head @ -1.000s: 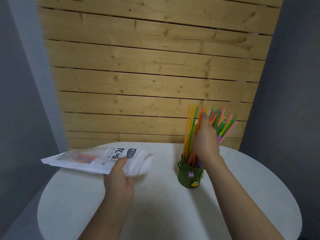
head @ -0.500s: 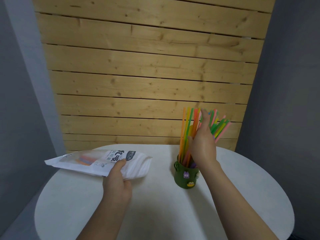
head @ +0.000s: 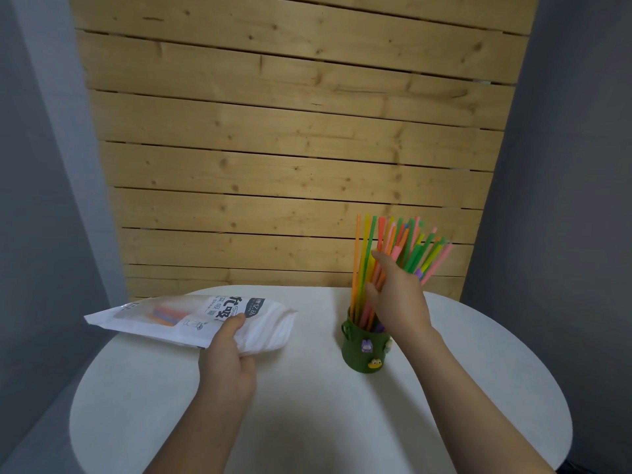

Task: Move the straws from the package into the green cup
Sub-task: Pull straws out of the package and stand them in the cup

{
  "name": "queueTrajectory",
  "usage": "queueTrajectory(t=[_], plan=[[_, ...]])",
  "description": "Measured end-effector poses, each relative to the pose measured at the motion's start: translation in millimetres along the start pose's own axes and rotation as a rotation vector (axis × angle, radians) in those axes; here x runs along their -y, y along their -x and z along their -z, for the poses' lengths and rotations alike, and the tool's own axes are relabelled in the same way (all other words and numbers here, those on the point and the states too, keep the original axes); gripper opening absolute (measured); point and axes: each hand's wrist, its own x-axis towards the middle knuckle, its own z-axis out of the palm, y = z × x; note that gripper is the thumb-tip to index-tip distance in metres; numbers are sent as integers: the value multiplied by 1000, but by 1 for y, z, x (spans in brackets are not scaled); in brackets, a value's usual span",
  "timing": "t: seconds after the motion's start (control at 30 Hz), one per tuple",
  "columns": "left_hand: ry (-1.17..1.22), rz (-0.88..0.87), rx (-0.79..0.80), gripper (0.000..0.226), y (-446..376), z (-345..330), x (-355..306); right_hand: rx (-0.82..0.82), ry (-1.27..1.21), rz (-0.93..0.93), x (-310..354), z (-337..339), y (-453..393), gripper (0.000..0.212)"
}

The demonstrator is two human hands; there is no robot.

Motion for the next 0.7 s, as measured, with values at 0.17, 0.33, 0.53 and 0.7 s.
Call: queueTrajectory(t=[0.17,0.33,0.53,0.7], plan=[[-18,10,2,48,3,-1,0,27,-121,-15,3,1,6,54],[-28,42,31,49,6,-3,-3,117,-333,-86,8,-5,16,25],[-98,-67,116,41,12,-9,-1,578,-951,-536,32,-36,44,34],[-298,-331,181,51,13,-12,10,762,-1305,-789,38,-51,52,50]])
